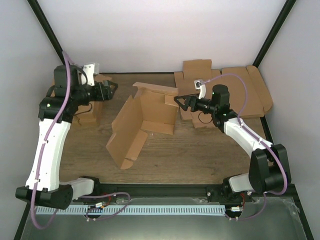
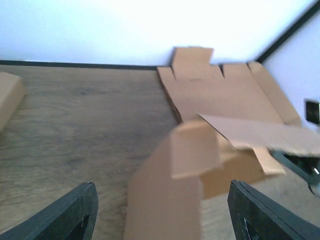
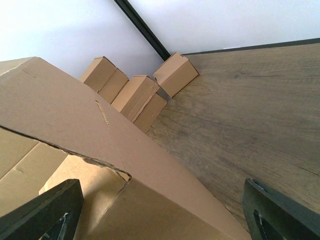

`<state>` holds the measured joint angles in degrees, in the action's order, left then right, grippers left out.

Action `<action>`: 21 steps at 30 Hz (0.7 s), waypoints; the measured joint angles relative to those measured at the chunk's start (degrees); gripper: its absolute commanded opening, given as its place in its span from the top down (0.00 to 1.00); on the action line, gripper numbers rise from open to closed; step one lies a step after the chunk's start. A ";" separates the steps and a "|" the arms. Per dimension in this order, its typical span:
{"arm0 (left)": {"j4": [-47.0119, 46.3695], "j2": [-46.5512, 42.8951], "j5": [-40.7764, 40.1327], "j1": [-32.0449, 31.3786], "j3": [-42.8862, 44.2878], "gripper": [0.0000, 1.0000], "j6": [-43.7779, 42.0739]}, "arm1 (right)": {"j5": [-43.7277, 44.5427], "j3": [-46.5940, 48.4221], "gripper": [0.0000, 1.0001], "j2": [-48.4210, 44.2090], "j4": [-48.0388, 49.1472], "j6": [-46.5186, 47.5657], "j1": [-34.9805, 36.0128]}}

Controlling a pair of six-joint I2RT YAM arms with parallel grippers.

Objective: Fold the paper box

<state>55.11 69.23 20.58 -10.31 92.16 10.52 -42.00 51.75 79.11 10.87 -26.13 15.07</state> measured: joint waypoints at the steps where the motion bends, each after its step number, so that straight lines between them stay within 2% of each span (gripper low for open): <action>1: -0.76 0.39 0.11 1.64 -0.02 0.26 0.59 | 0.00 0.00 0.10 0.00 -0.13 0.09 0.00; 6: -7.50 1.14 4.04 7.91 -4.50 0.25 4.76 | -0.33 0.28 0.09 0.00 -0.85 0.66 0.00; 12: -15.63 3.85 13.09 8.13 -14.29 0.24 8.98 | -0.92 1.27 0.09 0.00 -1.95 1.27 0.00; 15: -19.41 6.49 16.98 8.13 -18.25 0.21 10.84 | -1.38 1.33 0.09 0.00 -2.08 1.29 0.00; 21: -24.52 7.91 20.92 8.13 -22.53 0.14 13.18 | -2.10 1.33 0.09 0.00 -2.32 1.29 0.00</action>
<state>30.59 77.14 41.50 -2.17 69.63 23.70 -44.10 53.08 79.11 8.56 -24.84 15.07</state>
